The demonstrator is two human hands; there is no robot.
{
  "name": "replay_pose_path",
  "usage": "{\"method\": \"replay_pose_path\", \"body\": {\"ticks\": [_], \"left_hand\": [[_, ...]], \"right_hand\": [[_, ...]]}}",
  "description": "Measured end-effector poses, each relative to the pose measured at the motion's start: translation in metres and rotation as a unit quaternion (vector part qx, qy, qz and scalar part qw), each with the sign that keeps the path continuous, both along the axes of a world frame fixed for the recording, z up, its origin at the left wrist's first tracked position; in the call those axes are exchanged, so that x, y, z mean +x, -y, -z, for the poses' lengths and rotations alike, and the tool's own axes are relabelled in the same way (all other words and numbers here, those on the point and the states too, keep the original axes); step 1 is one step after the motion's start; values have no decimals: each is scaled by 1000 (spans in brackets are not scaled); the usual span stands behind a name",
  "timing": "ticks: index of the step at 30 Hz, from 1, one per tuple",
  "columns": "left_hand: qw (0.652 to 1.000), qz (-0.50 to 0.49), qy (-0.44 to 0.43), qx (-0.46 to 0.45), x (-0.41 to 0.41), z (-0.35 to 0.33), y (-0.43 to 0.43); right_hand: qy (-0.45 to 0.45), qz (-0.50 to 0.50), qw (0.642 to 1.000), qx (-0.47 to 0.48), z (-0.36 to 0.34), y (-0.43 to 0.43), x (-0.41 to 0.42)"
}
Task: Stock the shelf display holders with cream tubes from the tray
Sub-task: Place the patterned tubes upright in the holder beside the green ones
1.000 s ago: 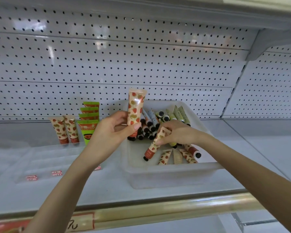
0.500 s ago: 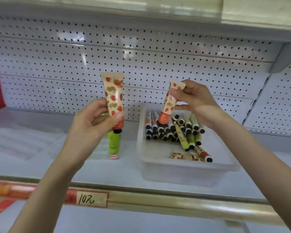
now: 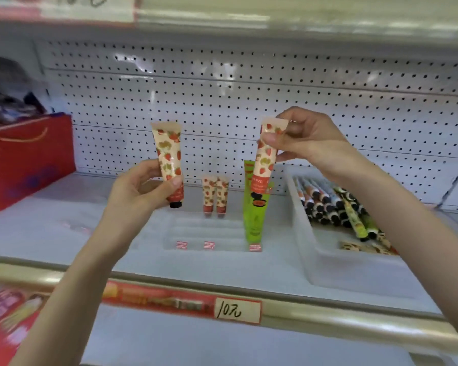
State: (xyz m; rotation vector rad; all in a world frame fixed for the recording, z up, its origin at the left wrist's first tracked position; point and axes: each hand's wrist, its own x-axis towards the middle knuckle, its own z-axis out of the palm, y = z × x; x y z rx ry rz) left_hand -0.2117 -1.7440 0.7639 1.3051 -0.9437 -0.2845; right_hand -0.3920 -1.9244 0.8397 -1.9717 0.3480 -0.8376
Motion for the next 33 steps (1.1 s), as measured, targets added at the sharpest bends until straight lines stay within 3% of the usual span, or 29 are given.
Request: {"method": "replay_pose_path", "body": {"ticks": [4,8,18,33], "left_hand": [[1000,12,15,21,40,3,-18],[999,28,6,38,76,12,-32],[995,71,-26,71,108,24,-21],[993,86,-37,70,95,25,17]], "right_hand": [[-24,12,999,-25,0,-13,41],[-111,37,990,-76,11,-16,83],[-318,107,918,-212,38,1,118],[-424,92,841,-323,54,21,130]]}}
